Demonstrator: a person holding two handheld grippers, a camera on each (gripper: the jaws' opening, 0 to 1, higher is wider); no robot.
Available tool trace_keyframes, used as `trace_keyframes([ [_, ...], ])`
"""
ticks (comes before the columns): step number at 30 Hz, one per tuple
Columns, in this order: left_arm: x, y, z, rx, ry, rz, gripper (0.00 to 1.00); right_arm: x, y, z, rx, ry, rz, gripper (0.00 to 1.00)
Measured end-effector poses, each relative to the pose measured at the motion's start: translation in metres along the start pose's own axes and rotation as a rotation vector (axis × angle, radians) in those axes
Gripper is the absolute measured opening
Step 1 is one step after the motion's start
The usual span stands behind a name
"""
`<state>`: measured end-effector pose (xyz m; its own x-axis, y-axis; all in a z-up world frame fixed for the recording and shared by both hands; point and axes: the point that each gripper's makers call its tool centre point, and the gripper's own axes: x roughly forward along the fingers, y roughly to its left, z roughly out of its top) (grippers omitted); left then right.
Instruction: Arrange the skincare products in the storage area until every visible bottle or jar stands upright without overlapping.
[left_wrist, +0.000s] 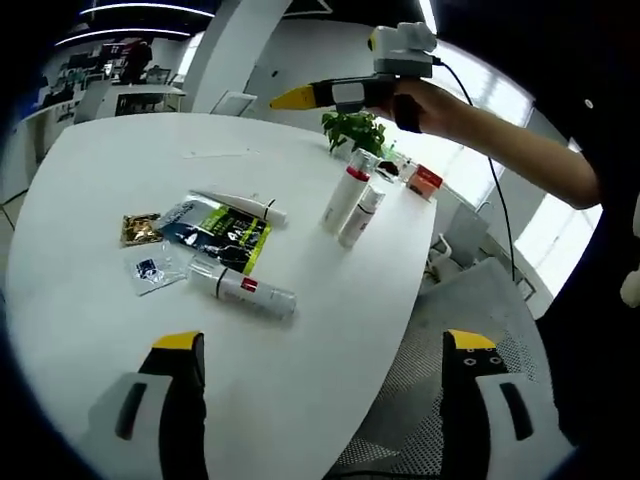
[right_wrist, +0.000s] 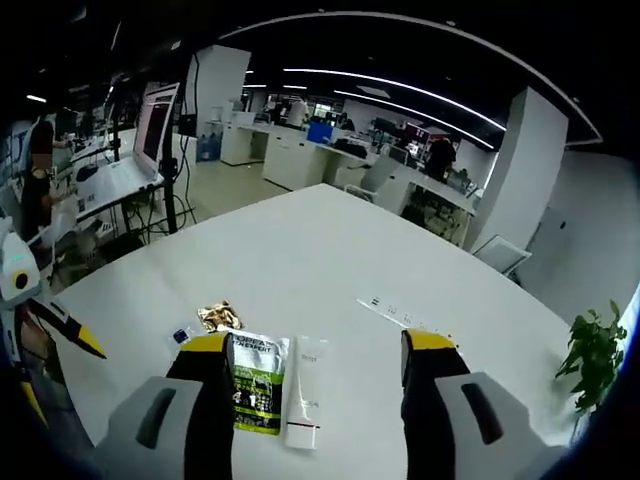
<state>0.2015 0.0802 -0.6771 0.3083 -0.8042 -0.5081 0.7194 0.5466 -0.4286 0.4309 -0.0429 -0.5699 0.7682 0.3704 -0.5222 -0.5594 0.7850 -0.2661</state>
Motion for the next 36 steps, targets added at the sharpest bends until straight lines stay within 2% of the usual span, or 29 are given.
trace_keyframes([
  [3,0.001,0.002,-0.003,0.008,0.010,0.004,0.91,0.008,0.004,-0.004,-0.010,0.020,0.002,0.67],
  [6,-0.001,0.006,-0.003,-0.010,-0.001,0.015,0.91,0.020,0.005,-0.020,0.009,0.051,0.013,0.66],
  [8,-0.002,0.006,-0.003,-0.015,-0.005,0.018,0.91,0.027,0.006,-0.023,0.015,0.057,0.019,0.65],
  [12,-0.002,0.009,-0.007,-0.021,0.000,0.024,0.91,0.052,0.009,-0.048,0.051,0.118,0.027,0.64],
  [15,-0.003,0.012,-0.010,-0.037,-0.006,0.032,0.91,0.071,0.009,-0.069,0.056,0.189,0.035,0.62],
  [20,-0.004,0.018,-0.017,-0.061,-0.006,0.040,0.91,0.078,0.010,-0.060,0.036,0.181,0.047,0.61],
  [22,-0.003,0.020,-0.019,-0.064,-0.005,0.042,0.91,0.089,0.004,-0.056,0.030,0.172,0.053,0.60],
  [25,-0.002,0.023,-0.021,-0.075,-0.007,0.044,0.91,0.102,0.001,-0.062,0.041,0.188,0.058,0.56],
  [27,-0.001,0.025,-0.021,-0.084,-0.013,0.047,0.91,0.105,0.004,-0.075,0.044,0.234,0.061,0.57],
  [29,0.000,0.027,-0.023,-0.092,-0.014,0.047,0.91,0.118,0.003,-0.084,0.048,0.256,0.068,0.57],
  [32,0.001,0.029,-0.024,-0.094,-0.008,0.049,0.91,0.125,0.009,-0.101,0.110,0.296,0.065,0.56],
  [36,0.001,0.034,-0.023,-0.106,-0.013,0.057,0.91,0.136,0.013,-0.121,0.109,0.348,0.079,0.53],
])
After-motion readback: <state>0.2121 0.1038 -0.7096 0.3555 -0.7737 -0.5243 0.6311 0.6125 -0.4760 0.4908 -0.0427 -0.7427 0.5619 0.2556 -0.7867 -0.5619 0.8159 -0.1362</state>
